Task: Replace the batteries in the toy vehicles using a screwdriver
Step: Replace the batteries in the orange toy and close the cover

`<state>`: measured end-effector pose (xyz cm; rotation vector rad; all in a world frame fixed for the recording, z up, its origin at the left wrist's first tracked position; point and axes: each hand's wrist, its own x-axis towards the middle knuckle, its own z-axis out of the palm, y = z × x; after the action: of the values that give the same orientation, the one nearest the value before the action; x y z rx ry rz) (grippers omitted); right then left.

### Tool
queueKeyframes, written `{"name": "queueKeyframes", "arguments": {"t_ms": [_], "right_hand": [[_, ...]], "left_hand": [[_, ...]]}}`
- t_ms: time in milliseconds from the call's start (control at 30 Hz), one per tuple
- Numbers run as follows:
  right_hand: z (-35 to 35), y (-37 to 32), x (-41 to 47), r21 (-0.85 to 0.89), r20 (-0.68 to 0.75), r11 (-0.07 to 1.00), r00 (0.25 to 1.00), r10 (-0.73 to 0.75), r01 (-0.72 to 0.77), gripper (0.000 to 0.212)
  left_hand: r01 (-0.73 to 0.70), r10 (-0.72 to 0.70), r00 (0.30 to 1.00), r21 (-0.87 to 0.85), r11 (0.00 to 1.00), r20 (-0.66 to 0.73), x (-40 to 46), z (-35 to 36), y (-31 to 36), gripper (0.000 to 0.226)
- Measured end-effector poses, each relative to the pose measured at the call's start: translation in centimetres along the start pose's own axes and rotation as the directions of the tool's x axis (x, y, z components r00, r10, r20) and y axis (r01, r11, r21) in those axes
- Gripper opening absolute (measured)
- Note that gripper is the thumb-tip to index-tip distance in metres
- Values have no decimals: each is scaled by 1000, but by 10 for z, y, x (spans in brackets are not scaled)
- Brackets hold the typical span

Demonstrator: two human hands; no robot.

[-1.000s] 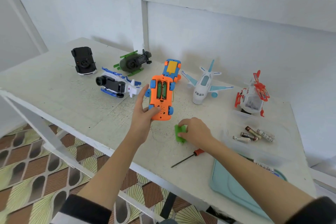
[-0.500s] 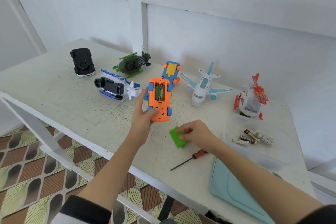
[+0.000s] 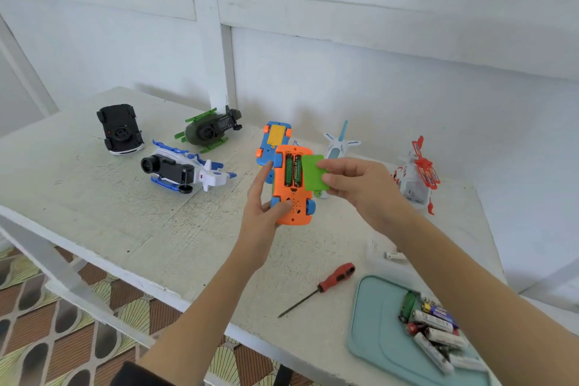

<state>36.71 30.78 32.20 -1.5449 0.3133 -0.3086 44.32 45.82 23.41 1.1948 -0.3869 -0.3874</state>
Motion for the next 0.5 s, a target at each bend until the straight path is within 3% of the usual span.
{"name": "queueKeyframes", "arguments": {"t_ms": [500], "right_hand": [[-20, -10, -11, 115, -115, 992, 993, -33, 46, 20]], "left_hand": [[-40, 48, 988, -55, 998, 144, -1, 51, 5, 76]]}}
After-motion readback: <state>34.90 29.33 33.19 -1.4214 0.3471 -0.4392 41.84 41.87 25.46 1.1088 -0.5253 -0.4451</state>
